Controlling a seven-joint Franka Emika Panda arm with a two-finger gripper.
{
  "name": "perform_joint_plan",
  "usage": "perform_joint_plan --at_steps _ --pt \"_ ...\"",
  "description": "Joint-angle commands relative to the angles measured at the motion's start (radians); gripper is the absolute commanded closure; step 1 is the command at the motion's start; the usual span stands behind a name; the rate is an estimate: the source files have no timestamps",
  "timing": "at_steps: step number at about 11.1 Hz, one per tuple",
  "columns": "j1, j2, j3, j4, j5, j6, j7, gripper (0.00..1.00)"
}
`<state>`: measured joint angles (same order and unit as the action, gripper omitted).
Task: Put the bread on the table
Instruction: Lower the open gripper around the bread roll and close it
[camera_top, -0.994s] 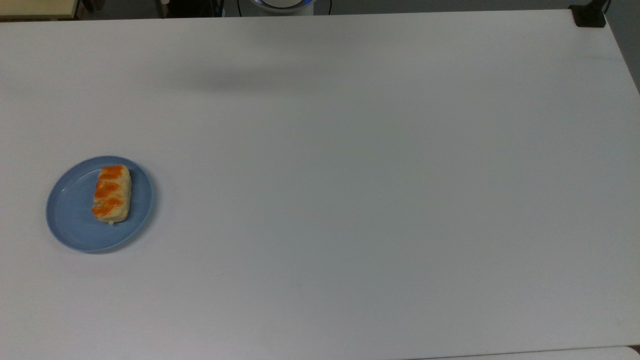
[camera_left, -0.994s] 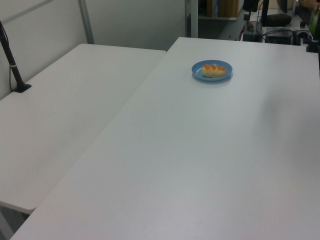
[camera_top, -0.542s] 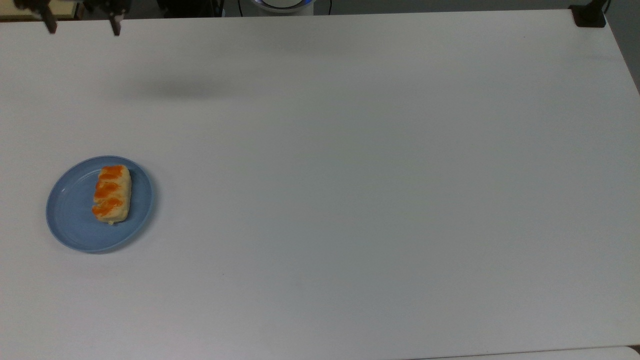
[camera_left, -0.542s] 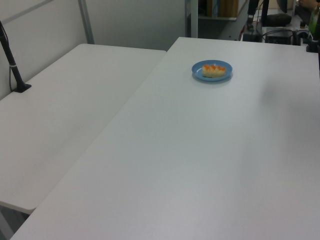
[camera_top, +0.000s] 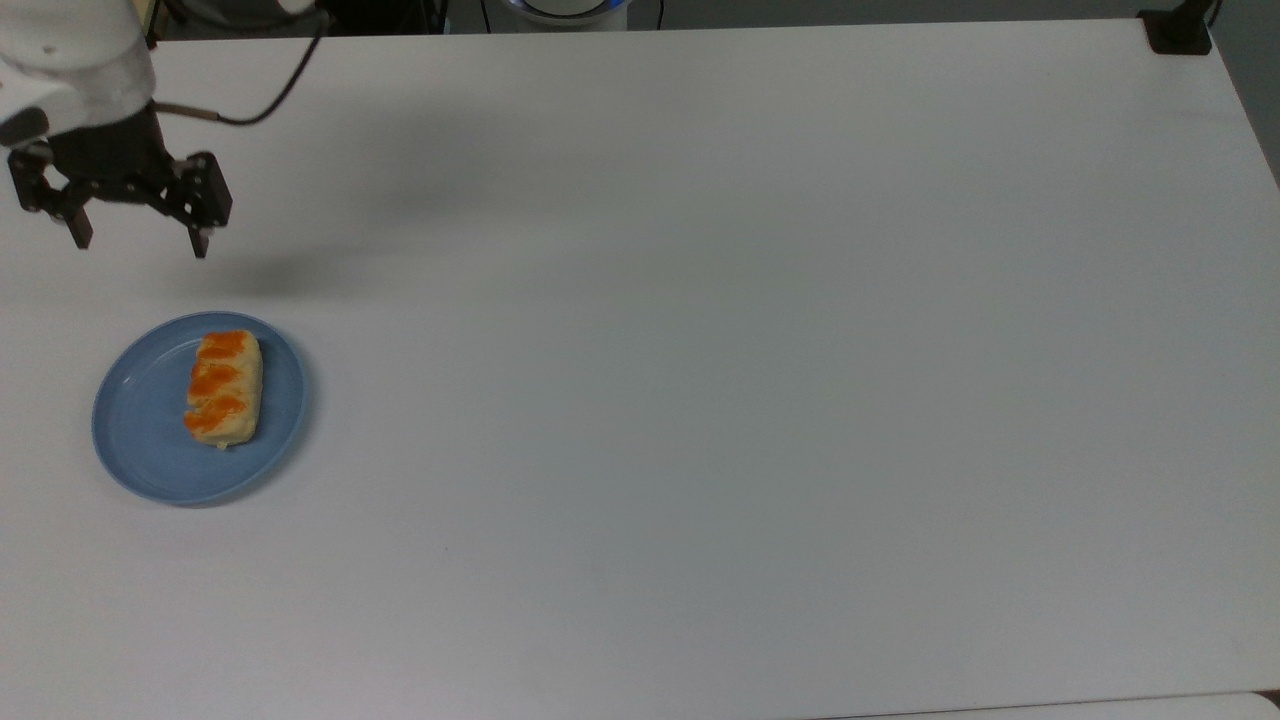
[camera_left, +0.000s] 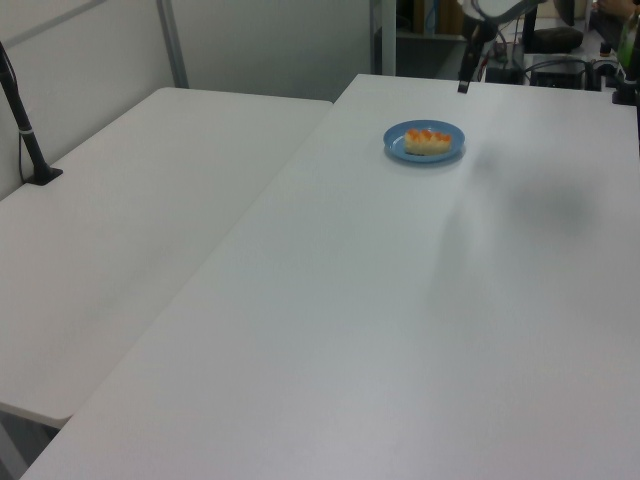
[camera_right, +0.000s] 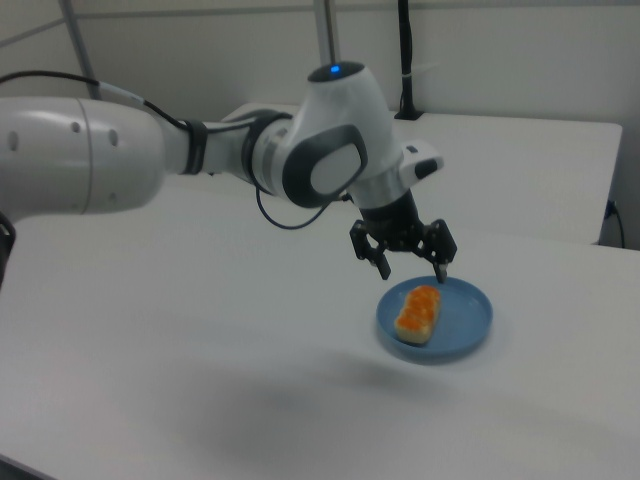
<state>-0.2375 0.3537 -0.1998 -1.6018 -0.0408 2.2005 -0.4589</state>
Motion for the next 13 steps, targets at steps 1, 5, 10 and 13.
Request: perform_joint_plan --at_steps 1,5,10,13 --pt "0.01 0.001 0.008 -0.128 0.016 0.167 0.113 0.0" --pt "0.003 0.079 0.037 -0.208 0.016 0.457 0.296 0.0" --pt "-0.008 0.154 0.086 -0.204 0.016 0.564 0.384 0.29" --pt "-0.011 0.145 0.086 -0.202 0.016 0.556 0.384 0.73"
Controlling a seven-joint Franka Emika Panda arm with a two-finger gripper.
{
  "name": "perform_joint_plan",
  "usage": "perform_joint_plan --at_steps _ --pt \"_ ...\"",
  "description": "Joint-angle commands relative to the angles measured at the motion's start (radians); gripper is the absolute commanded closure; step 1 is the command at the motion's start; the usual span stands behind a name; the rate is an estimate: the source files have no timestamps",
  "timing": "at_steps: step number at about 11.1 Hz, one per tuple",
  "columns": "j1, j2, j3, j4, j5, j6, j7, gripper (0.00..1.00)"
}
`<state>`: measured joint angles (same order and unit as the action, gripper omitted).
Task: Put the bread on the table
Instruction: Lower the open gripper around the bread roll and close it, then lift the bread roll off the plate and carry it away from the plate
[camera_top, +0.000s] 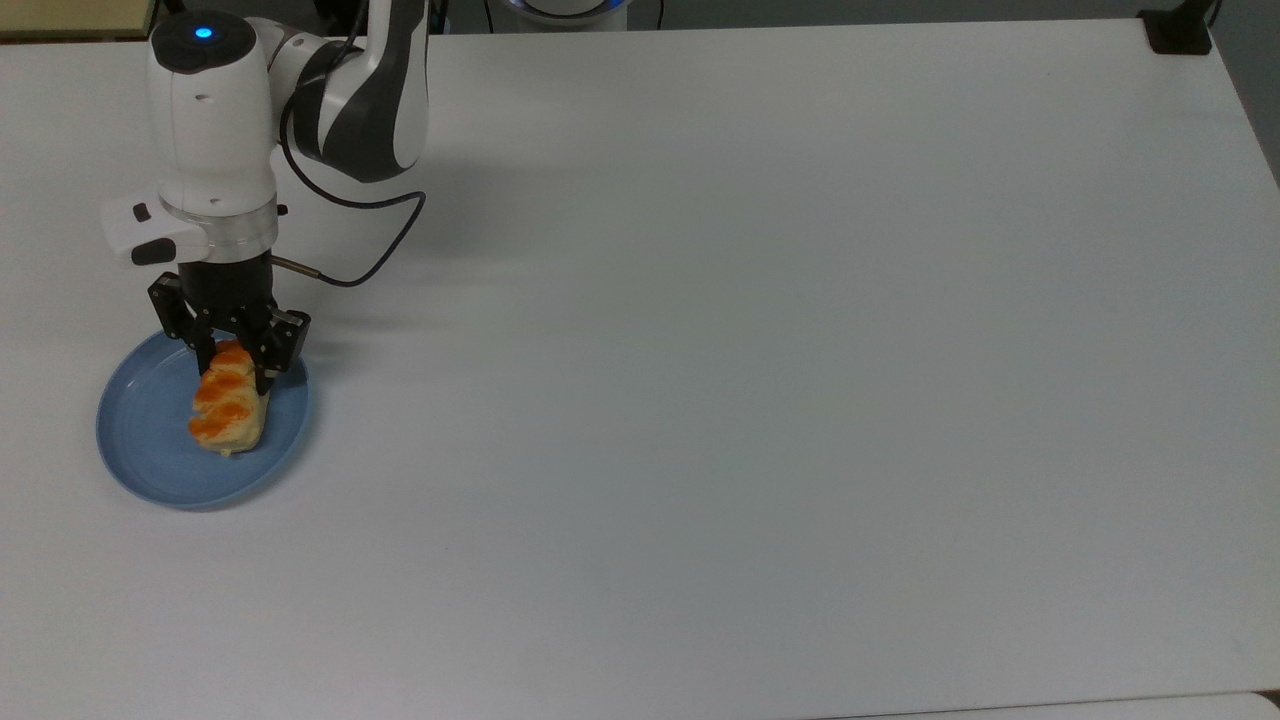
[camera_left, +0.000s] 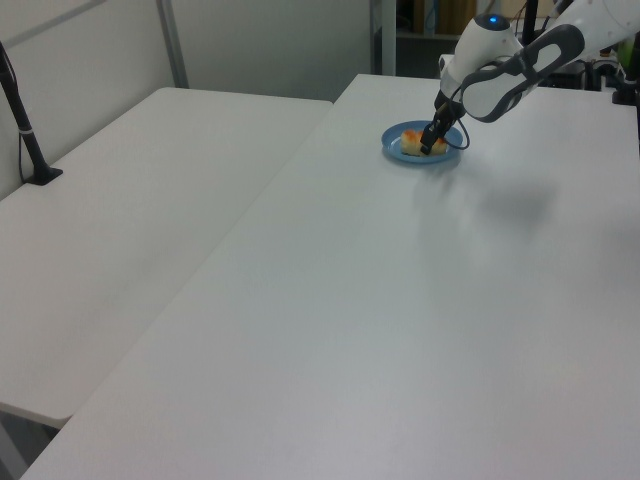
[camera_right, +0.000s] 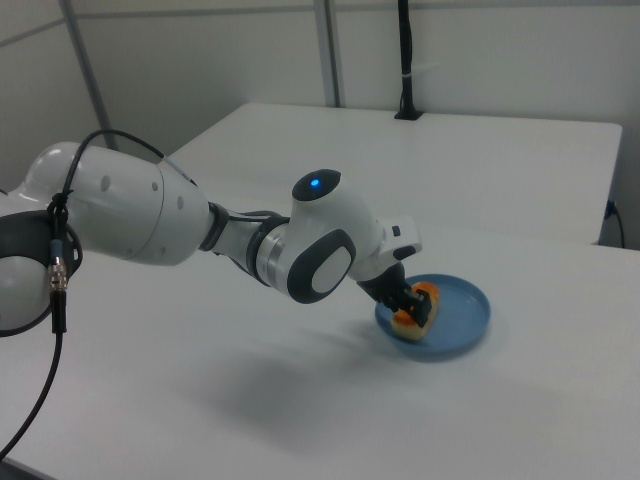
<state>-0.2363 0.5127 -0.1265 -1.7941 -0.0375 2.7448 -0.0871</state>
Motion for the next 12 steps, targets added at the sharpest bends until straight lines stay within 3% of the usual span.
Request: perform_joint_plan --at_steps 1,5,8,12 --pt "-0.02 -0.026 0.013 -0.011 0.013 0.006 0.012 0.73" --pt "-0.023 -0.253 0.031 -0.01 0.011 -0.36 -0.066 0.72" --pt "-0.02 -0.345 0.149 0.002 0.011 -0.707 -0.089 0.72" --pt "0.011 -0.332 0.368 0.001 -0.001 -0.754 0.142 0.72"
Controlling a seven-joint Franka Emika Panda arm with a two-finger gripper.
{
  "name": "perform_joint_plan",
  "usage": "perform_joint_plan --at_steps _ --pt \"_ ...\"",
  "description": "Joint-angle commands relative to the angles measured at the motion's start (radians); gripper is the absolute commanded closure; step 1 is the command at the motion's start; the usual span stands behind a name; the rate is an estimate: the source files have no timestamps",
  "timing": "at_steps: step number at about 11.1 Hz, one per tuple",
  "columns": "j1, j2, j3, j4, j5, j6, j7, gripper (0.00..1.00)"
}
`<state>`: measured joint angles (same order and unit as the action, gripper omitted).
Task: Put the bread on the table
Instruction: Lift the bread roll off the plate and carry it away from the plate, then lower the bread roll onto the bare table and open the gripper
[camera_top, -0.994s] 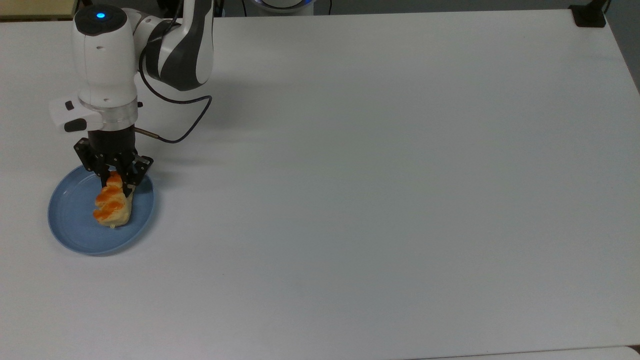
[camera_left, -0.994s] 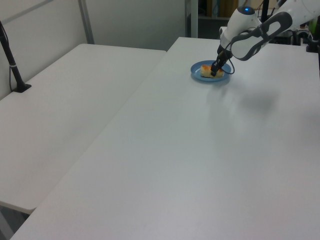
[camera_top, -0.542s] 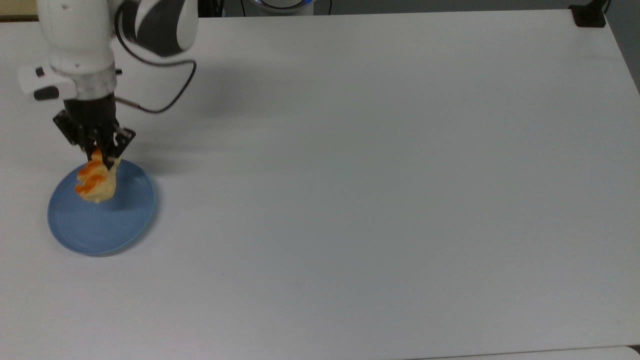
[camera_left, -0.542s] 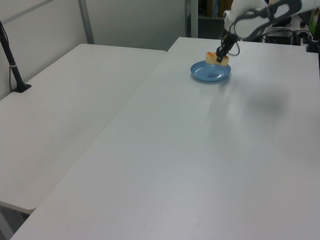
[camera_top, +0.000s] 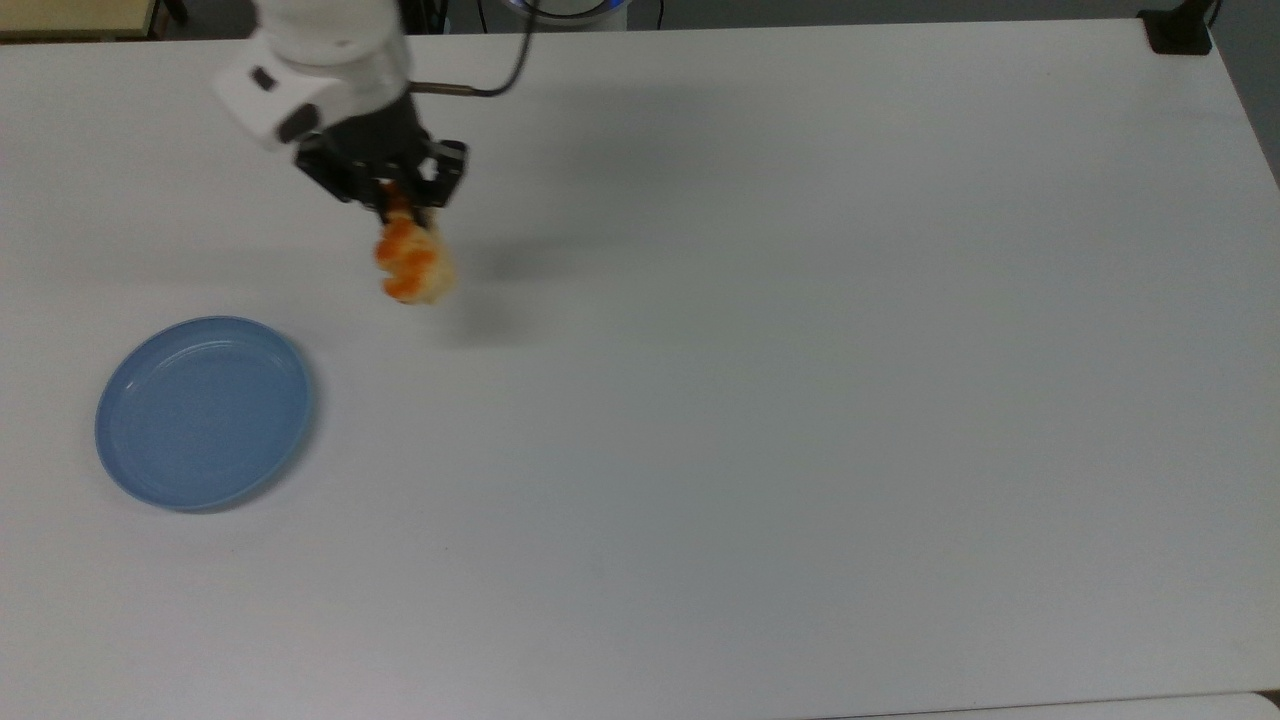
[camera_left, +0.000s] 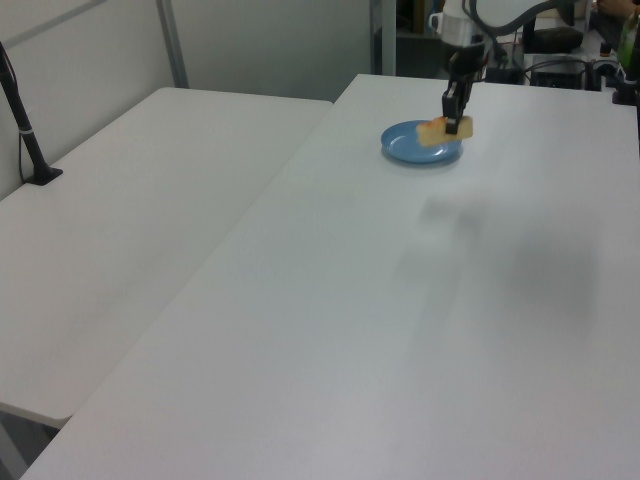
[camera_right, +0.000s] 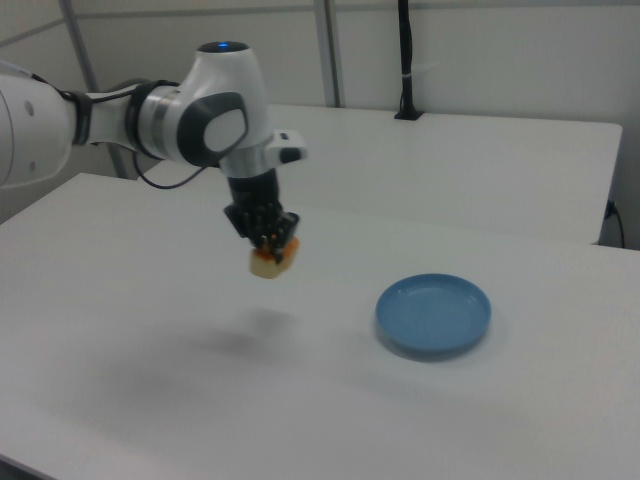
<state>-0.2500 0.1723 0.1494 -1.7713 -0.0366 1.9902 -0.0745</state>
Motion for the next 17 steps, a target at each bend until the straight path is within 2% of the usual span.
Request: perform_joint_plan --at_steps 1,4,6,7,8,9,10,14,17 --pt "0.076 0.033 0.096 -0.023 -0.012 0.03 0.189 0.72" --pt "0.167 0.152 0.098 -0.025 -0.139 0.168 0.359 0.72" --pt "0.186 0.208 0.098 -0.027 -0.23 0.229 0.467 0.72" --pt "0.196 0.228 0.098 -0.027 -0.247 0.245 0.487 0.72" --pt "0.198 0.231 0.098 -0.024 -0.249 0.246 0.489 0.62" --pt "0.195 0.23 0.098 -0.022 -0.247 0.242 0.49 0.14" --pt "0.196 0.225 0.098 -0.02 -0.247 0.234 0.489 0.0" --pt "0.18 0.162 0.098 -0.016 -0.246 0.122 0.489 0.0" --pt "0.117 0.069 0.096 0.013 -0.233 -0.002 0.475 0.0"
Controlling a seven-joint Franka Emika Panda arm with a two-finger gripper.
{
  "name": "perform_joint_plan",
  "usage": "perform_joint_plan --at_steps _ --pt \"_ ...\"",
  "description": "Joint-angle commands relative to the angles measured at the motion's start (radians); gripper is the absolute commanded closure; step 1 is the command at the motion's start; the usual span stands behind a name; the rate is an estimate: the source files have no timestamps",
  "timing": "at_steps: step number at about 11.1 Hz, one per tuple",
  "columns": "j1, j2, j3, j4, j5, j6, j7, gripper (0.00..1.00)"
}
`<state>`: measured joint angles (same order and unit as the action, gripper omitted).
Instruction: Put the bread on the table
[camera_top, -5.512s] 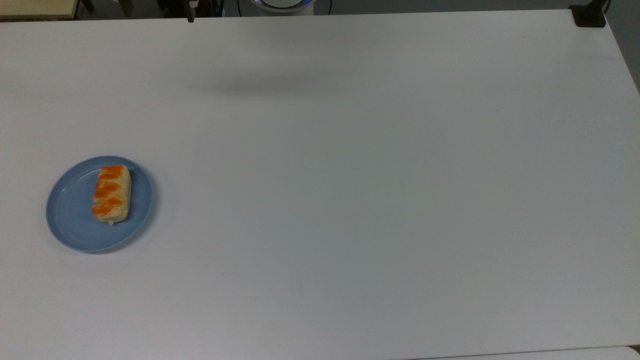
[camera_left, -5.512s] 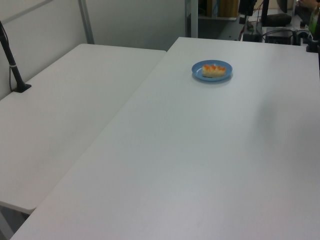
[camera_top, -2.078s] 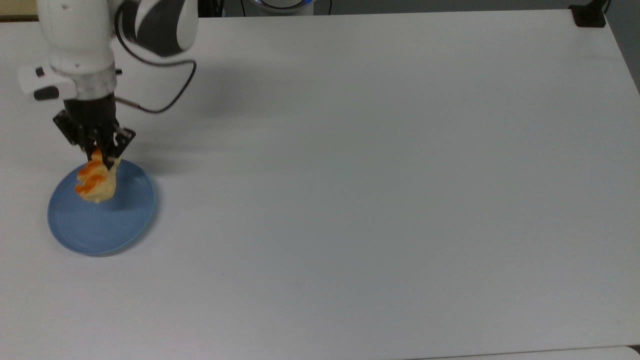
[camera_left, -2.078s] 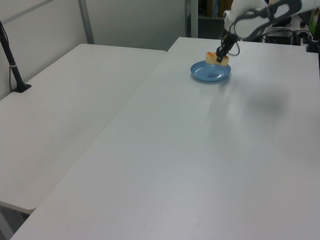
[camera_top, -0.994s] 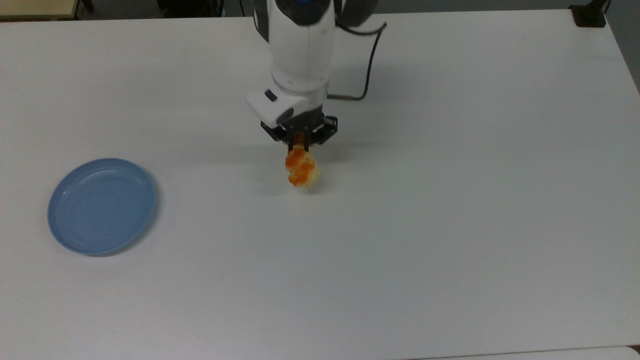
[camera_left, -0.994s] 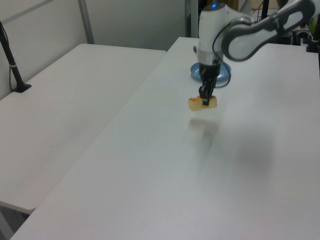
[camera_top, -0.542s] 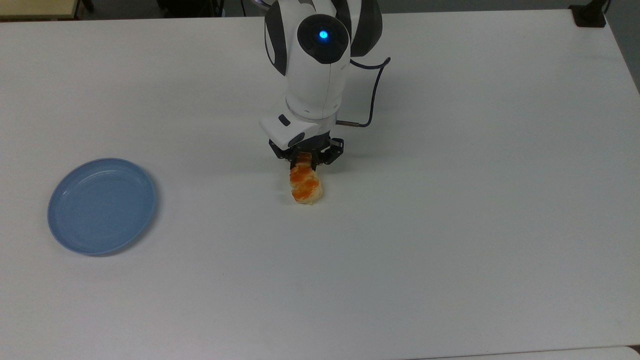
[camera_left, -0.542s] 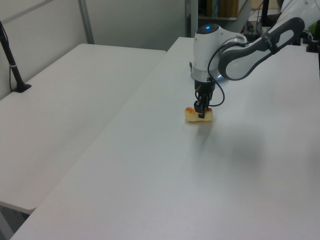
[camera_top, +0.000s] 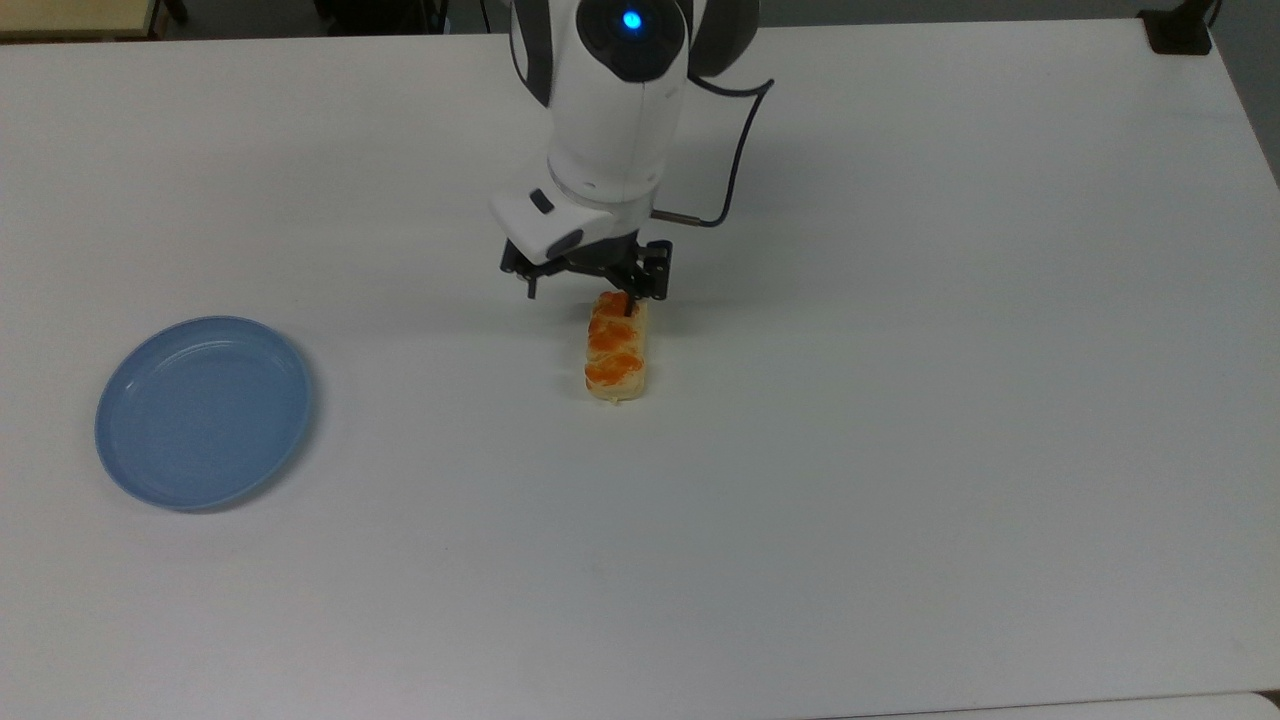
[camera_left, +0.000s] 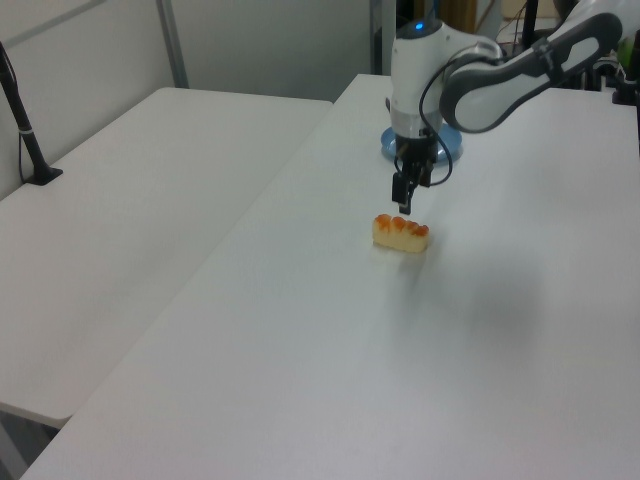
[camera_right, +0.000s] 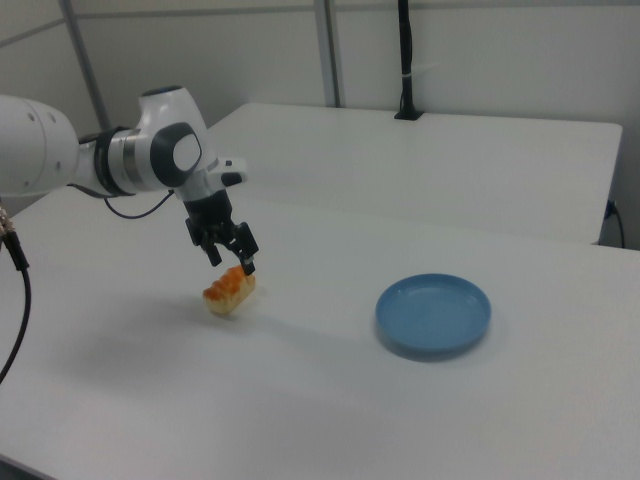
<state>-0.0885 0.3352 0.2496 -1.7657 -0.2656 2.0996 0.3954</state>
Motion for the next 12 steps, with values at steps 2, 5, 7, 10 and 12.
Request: perform_joint_plan --at_steps 2,5,7,10,12 --pt "-0.1 -0.215 -0.021 0.041 0.04 -0.23 -0.056 0.0" --pt "-0.108 -0.349 -0.18 0.132 0.175 -0.445 -0.377 0.0" --pt "-0.044 -0.412 -0.332 0.137 0.245 -0.469 -0.505 0.0" --pt "0.097 -0.409 -0.502 0.166 0.253 -0.457 -0.521 0.0" --pt "0.111 -0.407 -0.524 0.17 0.259 -0.461 -0.605 0.0"
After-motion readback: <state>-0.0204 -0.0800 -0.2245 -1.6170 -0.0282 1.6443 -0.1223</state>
